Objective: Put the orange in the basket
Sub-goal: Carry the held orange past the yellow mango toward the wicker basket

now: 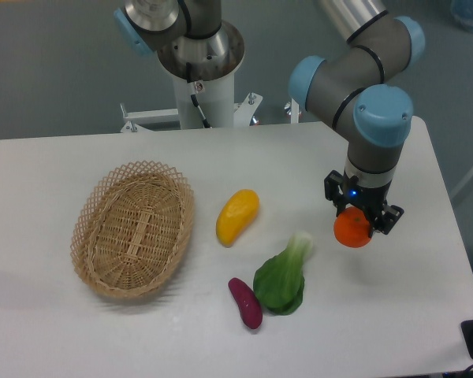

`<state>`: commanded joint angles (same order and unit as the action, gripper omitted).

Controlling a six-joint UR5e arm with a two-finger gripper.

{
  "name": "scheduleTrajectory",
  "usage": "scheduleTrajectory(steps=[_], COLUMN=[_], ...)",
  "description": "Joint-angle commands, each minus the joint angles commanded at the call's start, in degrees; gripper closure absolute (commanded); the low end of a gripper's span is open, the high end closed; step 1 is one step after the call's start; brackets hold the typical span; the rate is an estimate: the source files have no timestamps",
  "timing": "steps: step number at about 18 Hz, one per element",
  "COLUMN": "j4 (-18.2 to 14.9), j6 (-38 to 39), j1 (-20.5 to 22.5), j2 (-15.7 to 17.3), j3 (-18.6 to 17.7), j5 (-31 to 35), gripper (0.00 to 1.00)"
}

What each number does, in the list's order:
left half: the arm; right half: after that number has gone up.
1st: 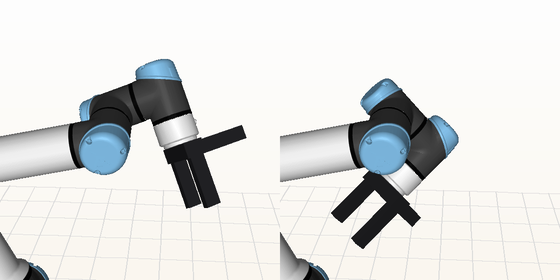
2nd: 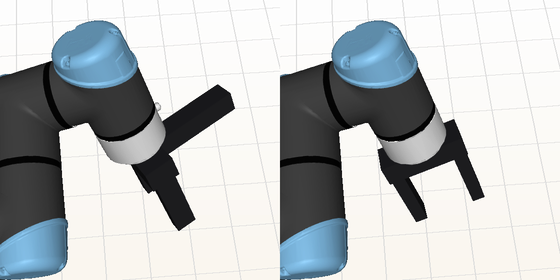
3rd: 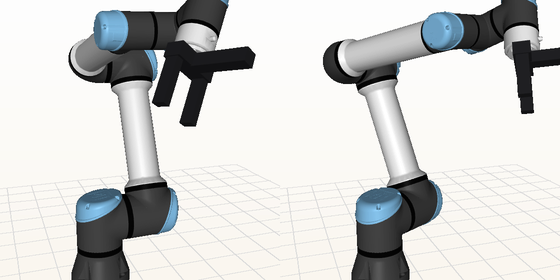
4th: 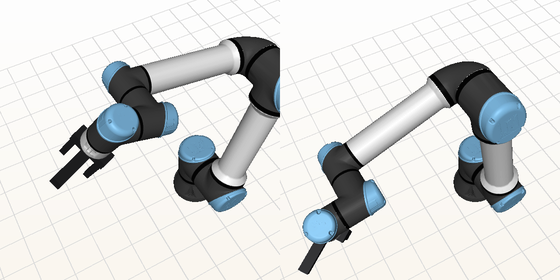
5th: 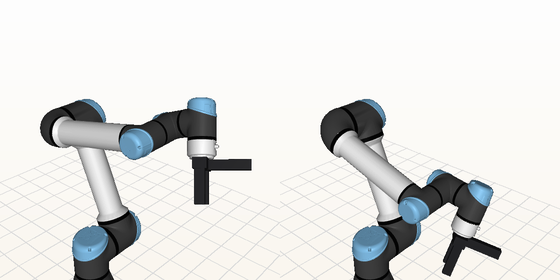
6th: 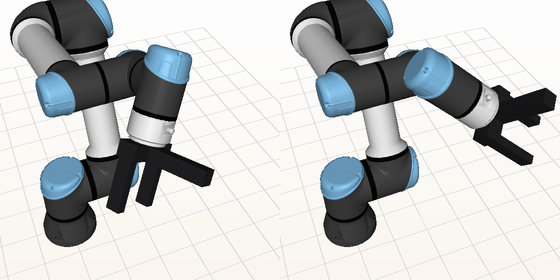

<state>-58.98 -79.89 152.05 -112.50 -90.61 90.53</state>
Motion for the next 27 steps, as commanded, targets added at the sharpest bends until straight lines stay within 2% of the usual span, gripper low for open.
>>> scheduleTrajectory(steps=[7, 14, 20, 25, 27], j4=[-0.35, -0.35, -0.44, -0.44, -0.44], j6=[0.35, 6.85, 12.56, 17.48, 19.42], j1=[-1.05, -2.81, -7.11, -12.47, -15.02], j2=[0.09, 0.18, 0.53, 0.79, 1.84], j3=[0.09, 0.17, -0.26, -1.32, -2.19], j5=[-0.18, -2.11, -2.02, -1.58, -1.93], gripper=[0.42, 0.42, 0.42, 0.42, 0.42])
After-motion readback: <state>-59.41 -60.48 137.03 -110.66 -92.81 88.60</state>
